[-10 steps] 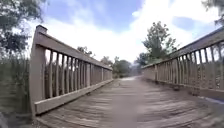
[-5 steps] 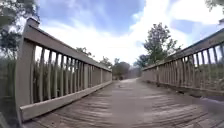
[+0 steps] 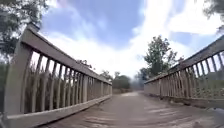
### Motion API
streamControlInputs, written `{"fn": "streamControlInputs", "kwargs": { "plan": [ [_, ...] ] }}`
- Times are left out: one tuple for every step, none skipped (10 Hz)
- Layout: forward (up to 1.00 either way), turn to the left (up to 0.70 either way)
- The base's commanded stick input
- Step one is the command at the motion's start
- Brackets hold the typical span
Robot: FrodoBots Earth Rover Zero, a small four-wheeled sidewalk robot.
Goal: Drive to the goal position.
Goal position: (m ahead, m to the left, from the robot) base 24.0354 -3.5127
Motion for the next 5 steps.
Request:
{"fn": "streamControlInputs", "kwargs": {
  "plan": [
    [0.45,0.0],
    [0.45,0.0],
    [0.45,0.0],
    [0.45,0.0],
    [0.45,0.0]
  ]
}}
